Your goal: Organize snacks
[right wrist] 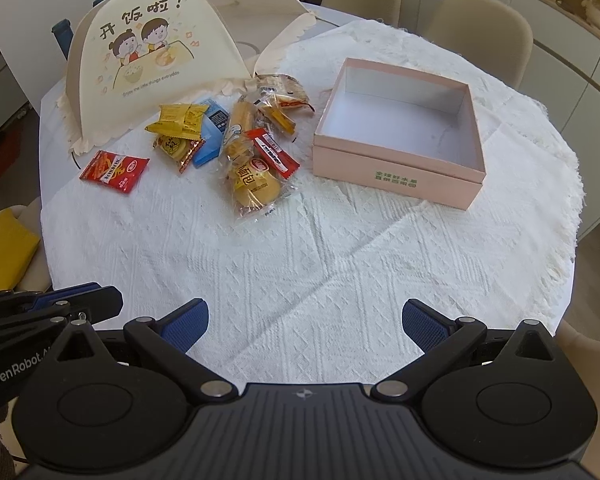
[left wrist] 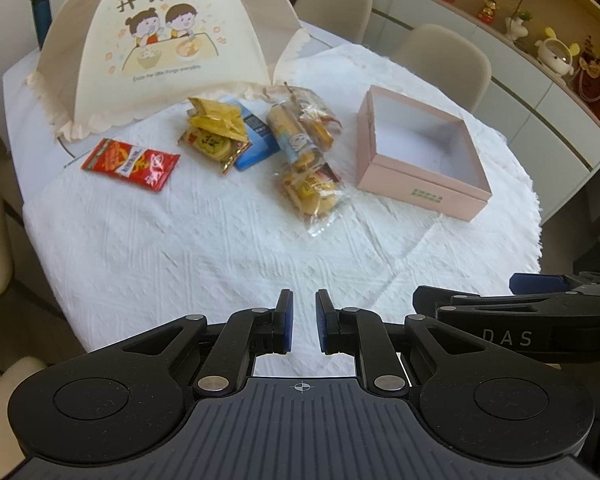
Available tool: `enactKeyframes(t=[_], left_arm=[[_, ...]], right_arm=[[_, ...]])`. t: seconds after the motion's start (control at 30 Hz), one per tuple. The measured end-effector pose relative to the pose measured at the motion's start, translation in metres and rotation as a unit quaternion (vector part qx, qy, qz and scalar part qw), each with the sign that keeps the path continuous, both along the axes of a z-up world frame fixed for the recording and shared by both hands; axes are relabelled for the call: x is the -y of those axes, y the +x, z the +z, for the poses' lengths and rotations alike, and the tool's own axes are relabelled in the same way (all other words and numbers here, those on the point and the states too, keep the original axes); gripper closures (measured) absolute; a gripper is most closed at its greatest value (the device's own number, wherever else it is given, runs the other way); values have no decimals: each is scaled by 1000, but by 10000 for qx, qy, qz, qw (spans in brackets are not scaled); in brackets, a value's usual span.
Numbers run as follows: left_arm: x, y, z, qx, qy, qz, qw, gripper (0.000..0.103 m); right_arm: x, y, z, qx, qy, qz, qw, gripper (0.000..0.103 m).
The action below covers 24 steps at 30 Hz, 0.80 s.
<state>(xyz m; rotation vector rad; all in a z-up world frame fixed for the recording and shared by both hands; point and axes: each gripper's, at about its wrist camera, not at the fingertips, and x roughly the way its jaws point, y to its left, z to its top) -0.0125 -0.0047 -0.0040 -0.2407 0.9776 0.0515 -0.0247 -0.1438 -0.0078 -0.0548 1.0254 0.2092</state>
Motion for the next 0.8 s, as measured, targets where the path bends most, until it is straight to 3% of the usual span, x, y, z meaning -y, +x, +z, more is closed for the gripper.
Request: enactKeyframes(t=[0.57, 0.8], left_arm=[[-1, 14, -13, -247, -156, 376, 9989, 87], [-12, 17, -33, -357, -345, 740, 9960, 87]], right_arm=[[6, 19, -10, -95, 31, 196, 9998, 0], [10, 35, -23, -85, 354, 384, 9986, 0]])
